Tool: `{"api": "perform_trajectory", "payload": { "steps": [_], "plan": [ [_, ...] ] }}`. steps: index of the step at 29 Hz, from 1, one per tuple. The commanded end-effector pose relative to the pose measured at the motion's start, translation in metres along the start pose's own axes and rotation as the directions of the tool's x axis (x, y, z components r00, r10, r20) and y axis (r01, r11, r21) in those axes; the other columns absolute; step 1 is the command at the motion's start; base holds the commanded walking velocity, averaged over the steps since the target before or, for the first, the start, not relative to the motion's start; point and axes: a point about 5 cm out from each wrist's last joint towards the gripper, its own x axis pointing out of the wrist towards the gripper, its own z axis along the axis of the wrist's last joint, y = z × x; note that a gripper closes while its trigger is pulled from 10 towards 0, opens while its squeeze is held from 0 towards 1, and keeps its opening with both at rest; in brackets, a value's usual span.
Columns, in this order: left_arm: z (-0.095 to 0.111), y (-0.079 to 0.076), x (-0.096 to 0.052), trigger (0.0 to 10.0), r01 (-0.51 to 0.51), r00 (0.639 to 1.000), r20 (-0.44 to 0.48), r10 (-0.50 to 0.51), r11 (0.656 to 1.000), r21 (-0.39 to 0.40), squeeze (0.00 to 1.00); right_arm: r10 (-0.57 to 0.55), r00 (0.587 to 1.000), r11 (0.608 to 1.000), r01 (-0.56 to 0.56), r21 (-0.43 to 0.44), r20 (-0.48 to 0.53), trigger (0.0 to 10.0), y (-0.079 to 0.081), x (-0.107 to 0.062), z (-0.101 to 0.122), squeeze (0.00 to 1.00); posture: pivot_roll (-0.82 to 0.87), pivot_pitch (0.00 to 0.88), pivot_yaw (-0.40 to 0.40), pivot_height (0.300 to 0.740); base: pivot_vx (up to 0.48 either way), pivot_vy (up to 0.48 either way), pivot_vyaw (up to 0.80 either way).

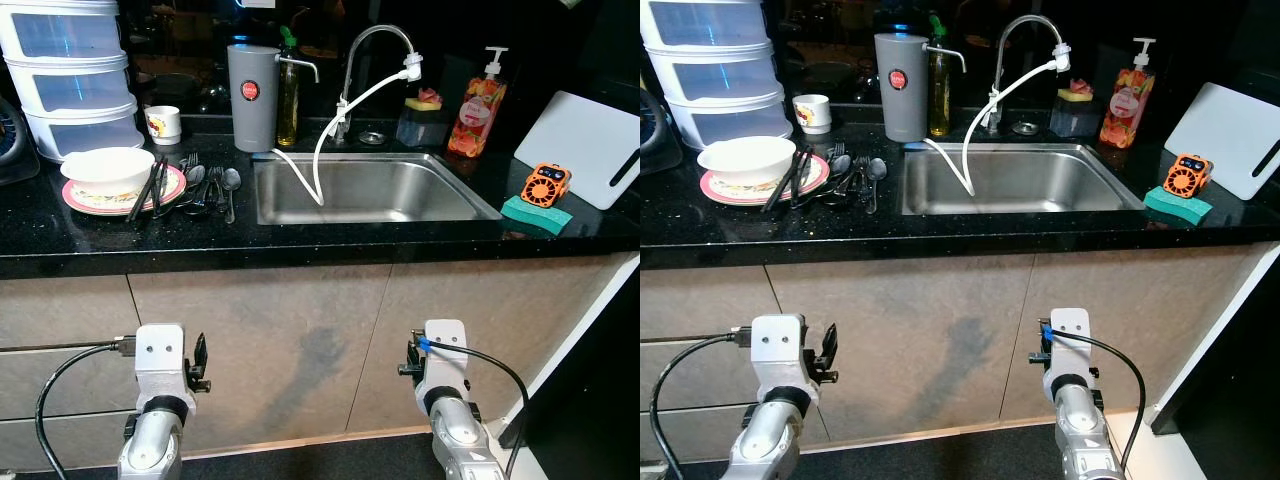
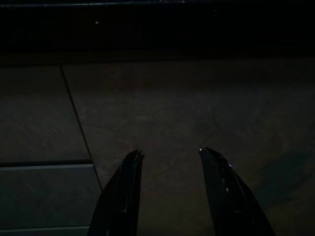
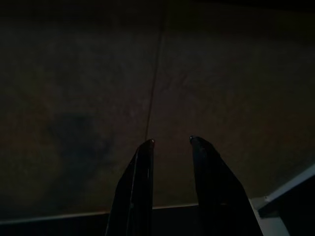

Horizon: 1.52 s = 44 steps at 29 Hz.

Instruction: Kitchen organization

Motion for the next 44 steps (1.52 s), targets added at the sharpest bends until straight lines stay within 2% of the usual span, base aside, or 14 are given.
{"api": "perform_trajectory", "payload": {
  "steps": [1, 7, 10, 13, 14, 20, 25, 29, 31, 36, 44],
  "plan": [
    [0.001, -0.003, -0.004, 10.0, 0.014, 1.0, 0.015, -0.014, 1.0, 0.019, 0.0, 0.03, 0.999, 0.999, -0.031, -0.016, -0.043, 10.0, 0.001, 0.0, -0.005, 0.0, 0.01, 0.021, -0.066, 0.74, 0.0, 0.0, 0.0],
    [-0.001, -0.008, -0.007, 10.0, 0.05, 0.999, 0.007, -0.05, 0.999, 0.006, 0.0, 0.036, 0.997, 0.999, -0.036, 0.001, -0.074, 10.0, 0.002, 0.0, -0.01, 0.0, 0.01, 0.017, -0.07, 0.74, 0.0, 0.0, 0.0],
    [-0.005, -0.009, -0.009, 10.0, 0.038, 0.999, -0.01, -0.038, 0.999, 0.027, 0.0, 0.019, 0.996, 0.999, -0.022, -0.033, -0.091, 10.0, 0.002, 0.0, -0.014, 0.0, 0.01, 0.01, -0.073, 0.74, 0.0, 0.0, 0.0],
    [-0.01, -0.009, -0.01, 10.0, 0.029, 0.998, -0.051, -0.027, 0.999, 0.039, 0.0, 0.061, 0.989, 0.997, -0.066, -0.035, -0.135, 10.0, 0.006, -0.003, -0.021, 0.0, 0.01, 0.011, -0.078, 0.74, 0.0, 0.0, 0.0],
    [-0.006, -0.007, -0.01, 10.0, 0.016, 1.0, 0.014, -0.017, 0.998, 0.055, 0.0, 0.047, 0.989, 0.998, -0.051, -0.026, -0.137, 10.0, 0.005, -0.003, -0.021, 0.0, 0.02, 0.01, -0.079, 0.74, 0.0, 0.0, 0.0],
    [-0.011, 0.0, -0.013, 10.0, -0.027, 0.999, -0.018, 0.028, 0.999, 0.038, 0.0, 0.049, 0.989, 0.999, -0.051, -0.007, -0.14, 10.0, 0.005, -0.003, -0.021, 0.0, 0.01, 0.019, -0.074, 0.74, 0.0, 0.0, 0.0],
    [-0.011, 0.001, -0.014, 10.0, -0.026, 0.999, -0.031, 0.027, 0.999, 0.034, 0.0, 0.066, 0.986, 0.998, -0.065, 0.01, -0.15, 10.0, 0.005, -0.004, -0.023, 0.0, 0.02, 0.026, -0.075, 0.74, 0.0, 0.0, 0.0],
    [-0.012, 0.003, -0.013, 10.0, -0.068, 0.997, -0.045, 0.07, 0.997, 0.032, 0.0, 0.042, 0.989, 0.999, -0.043, -0.005, -0.14, 10.0, 0.004, -0.005, -0.022, 0.0, 0.02, 0.029, -0.074, 0.74, 0.0, 0.0, 0.0],
    [-0.012, 0.003, -0.013, 10.0, -0.053, 0.997, -0.052, 0.054, 0.999, 0.011, 0.0, 0.038, 0.991, 0.999, -0.038, 0.003, -0.129, 10.0, 0.004, -0.004, -0.02, 0.0, 0.01, 0.032, -0.073, 0.74, 0.0, 0.0, 0.0],
    [-0.006, 0.003, -0.013, 10.0, -0.028, 1.0, -0.009, 0.029, 0.998, 0.049, 0.0, 0.058, 0.991, 0.998, -0.059, -0.004, -0.117, 10.0, 0.006, -0.003, -0.017, 0.0, 0.02, 0.034, -0.071, 0.74, 0.0, 0.0, 0.0],
    [0.001, 0.005, -0.013, 10.0, -0.033, 0.999, 0.029, 0.032, 0.999, 0.026, 0.0, 0.065, 0.993, 0.998, -0.065, 0.009, -0.102, 10.0, 0.007, -0.002, -0.014, 0.0, 0.02, 0.037, -0.069, 0.74, 0.0, 0.0, 0.0]
  ]
}}
